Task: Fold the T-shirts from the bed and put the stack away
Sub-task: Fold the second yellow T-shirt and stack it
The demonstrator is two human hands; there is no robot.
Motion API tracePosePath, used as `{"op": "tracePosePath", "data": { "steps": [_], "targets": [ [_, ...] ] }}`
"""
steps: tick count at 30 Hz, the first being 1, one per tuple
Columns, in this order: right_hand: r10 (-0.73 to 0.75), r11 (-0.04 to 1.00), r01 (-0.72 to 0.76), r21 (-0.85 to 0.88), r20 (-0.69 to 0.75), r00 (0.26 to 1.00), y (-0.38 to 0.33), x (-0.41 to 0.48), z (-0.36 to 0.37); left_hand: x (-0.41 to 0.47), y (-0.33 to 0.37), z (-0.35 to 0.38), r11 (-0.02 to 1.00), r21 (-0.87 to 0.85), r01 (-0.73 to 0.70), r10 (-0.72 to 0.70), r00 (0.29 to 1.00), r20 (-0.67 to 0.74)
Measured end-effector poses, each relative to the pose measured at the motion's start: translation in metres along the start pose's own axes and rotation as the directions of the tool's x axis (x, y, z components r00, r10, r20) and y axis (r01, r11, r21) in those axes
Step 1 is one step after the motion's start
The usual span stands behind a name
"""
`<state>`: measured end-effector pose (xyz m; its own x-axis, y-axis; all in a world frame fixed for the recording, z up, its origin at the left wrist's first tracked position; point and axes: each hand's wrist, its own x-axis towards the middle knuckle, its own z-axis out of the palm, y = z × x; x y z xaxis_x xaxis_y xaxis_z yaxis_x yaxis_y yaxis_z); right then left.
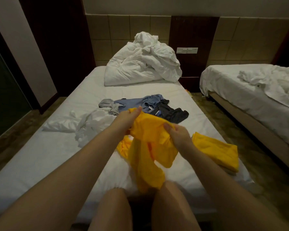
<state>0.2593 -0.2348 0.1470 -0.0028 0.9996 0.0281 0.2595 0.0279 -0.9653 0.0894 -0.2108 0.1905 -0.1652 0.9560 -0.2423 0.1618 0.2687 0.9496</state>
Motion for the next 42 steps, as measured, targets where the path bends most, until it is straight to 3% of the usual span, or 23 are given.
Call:
{"op": "tracePosePath", "data": {
  "steps": [2, 3, 7, 9, 12, 14, 16, 19, 21, 23, 24, 26, 28, 29, 31, 35, 37, 39, 42],
  "targets": [
    [-0.059, 0.998, 0.059, 0.006, -0.024, 0.998, -0.021, 0.010, -0.006, -0.002, -0.009, 0.000, 0.948, 0.303, -0.095, 0.105, 0.994, -0.017],
    [-0.081, 0.997, 0.081, -0.004, 0.005, 0.997, -0.031, 0.014, -0.007, -0.003, -0.014, 0.001, 0.923, 0.344, -0.172, 0.182, 0.983, 0.004],
    [-0.084, 0.990, 0.103, -0.101, 0.184, 0.979, -0.061, 0.019, 0.000, -0.013, -0.018, 0.015, 0.831, 0.317, -0.457, 0.379, 0.883, 0.278],
    [-0.099, 0.995, 0.102, -0.012, 0.170, 0.980, -0.070, 0.017, 0.003, -0.021, -0.011, 0.021, 0.794, 0.329, -0.511, 0.405, 0.848, 0.342],
    [-0.070, 0.958, 0.031, 0.285, 0.126, 0.990, -0.072, 0.014, 0.001, -0.027, -0.007, 0.024, 0.792, 0.232, -0.565, 0.510, 0.821, 0.256],
    [-0.065, 0.895, -0.014, 0.446, 0.161, 0.985, -0.063, 0.011, 0.002, -0.026, -0.012, 0.022, 0.841, 0.122, -0.528, 0.507, 0.846, 0.165],
    [-0.038, 0.926, -0.041, 0.374, 0.202, 0.979, -0.045, 0.006, 0.007, -0.021, -0.016, 0.020, 0.876, 0.091, -0.474, 0.469, 0.881, 0.067],
    [0.017, 0.993, -0.049, 0.107, 0.286, 0.958, -0.012, -0.001, 0.015, -0.015, -0.017, 0.016, 0.920, 0.064, -0.386, 0.390, 0.917, -0.077],
    [0.018, 1.000, -0.013, -0.025, 0.217, 0.976, -0.003, -0.002, 0.017, -0.011, -0.016, 0.012, 0.941, 0.035, -0.337, 0.339, 0.932, -0.129],
    [-0.009, 1.000, 0.013, -0.026, 0.130, 0.991, -0.005, 0.002, 0.015, -0.008, -0.015, 0.007, 0.933, 0.109, -0.343, 0.355, 0.927, -0.124],
    [-0.032, 0.999, 0.034, -0.012, 0.105, 0.994, -0.010, 0.004, 0.014, -0.007, -0.015, 0.003, 0.907, 0.212, -0.363, 0.392, 0.913, -0.113],
    [-0.112, 0.994, 0.112, -0.004, 0.079, 0.991, -0.024, 0.008, 0.013, -0.008, -0.014, -0.003, 0.759, 0.467, -0.454, 0.531, 0.847, -0.039],
    [-0.205, 0.979, 0.205, 0.010, 0.060, 0.977, -0.040, 0.012, 0.012, -0.012, -0.010, -0.001, 0.551, 0.606, -0.574, 0.615, 0.770, 0.170],
    [-0.245, 0.969, 0.245, 0.021, 0.057, 0.968, -0.046, 0.013, 0.012, -0.013, -0.007, 0.001, 0.497, 0.620, -0.607, 0.590, 0.760, 0.271],
    [-0.306, 0.952, 0.305, 0.028, 0.050, 0.951, -0.058, 0.014, 0.012, -0.019, -0.002, 0.008, 0.543, 0.562, -0.624, 0.510, 0.777, 0.369],
    [-0.293, 0.944, 0.281, 0.175, 0.048, 0.955, -0.050, 0.010, 0.008, -0.021, -0.005, 0.012, 0.681, 0.377, -0.628, 0.583, 0.776, 0.241],
    [-0.201, 0.972, 0.169, 0.161, 0.211, 0.957, -0.026, 0.009, 0.006, -0.026, -0.002, 0.008, 0.792, 0.172, -0.586, 0.566, 0.810, 0.153],
    [-0.062, 0.998, 0.055, 0.030, 0.403, 0.913, 0.003, 0.005, 0.009, -0.026, 0.004, 0.002, 0.839, 0.040, -0.542, 0.539, 0.839, 0.072],
    [0.057, 0.995, -0.011, -0.102, 0.460, 0.886, 0.038, -0.001, 0.015, -0.024, 0.016, -0.006, 0.827, 0.055, -0.559, 0.559, 0.829, 0.012]
  ]
}}
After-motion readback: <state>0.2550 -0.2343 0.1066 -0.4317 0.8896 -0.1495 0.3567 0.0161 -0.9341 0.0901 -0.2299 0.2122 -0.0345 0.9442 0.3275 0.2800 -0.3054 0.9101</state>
